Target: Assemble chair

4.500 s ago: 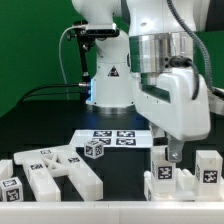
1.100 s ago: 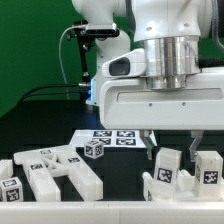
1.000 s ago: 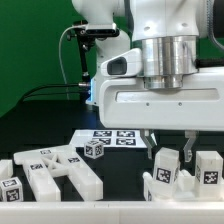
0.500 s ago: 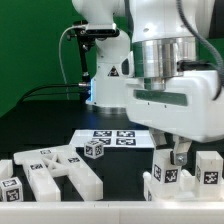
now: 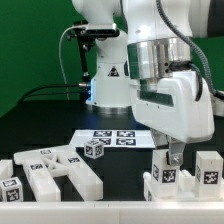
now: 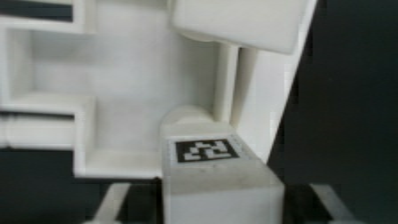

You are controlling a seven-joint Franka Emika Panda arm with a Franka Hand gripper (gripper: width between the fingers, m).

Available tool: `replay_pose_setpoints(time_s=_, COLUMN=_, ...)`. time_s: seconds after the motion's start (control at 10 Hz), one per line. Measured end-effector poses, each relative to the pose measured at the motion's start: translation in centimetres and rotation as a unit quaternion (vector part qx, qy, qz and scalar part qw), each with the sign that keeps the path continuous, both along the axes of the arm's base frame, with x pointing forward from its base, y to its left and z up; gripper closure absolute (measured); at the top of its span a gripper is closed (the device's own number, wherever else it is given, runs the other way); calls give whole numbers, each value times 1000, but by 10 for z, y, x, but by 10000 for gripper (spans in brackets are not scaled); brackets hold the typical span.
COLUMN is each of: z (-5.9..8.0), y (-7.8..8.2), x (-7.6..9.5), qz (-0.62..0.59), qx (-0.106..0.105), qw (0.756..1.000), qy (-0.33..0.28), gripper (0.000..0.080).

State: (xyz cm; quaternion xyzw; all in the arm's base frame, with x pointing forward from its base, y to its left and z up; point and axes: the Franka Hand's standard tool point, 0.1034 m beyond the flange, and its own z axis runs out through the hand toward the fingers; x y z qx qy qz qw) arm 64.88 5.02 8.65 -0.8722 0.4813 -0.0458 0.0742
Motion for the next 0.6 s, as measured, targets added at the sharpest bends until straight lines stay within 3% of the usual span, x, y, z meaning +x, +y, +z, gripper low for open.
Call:
replay_pose_setpoints(time_s=0.1, z=0, y=1, x=0, qz=63, qx=-10, qw=998, qy=-5, gripper=406)
replay_pose_setpoints(time_s=0.2, z=-1, y=0, x=0, qz=92, qx=-15, qw=996, qy=-7, gripper=232)
replay_pose_setpoints(time_s=0.3, z=-1, y=0, x=0, qz=126, qx=-20, qw=992, qy=-10, gripper=167)
replay_pose_setpoints(time_s=0.5, z=-1, y=-2, x=0, qz=206, qx=-35, qw=978, qy=-17, gripper=155)
replay_pose_setpoints(time_s=0.6, z=-1, y=-4, x=1, qz=325, qx=-63, qw=943, qy=-27, gripper=151)
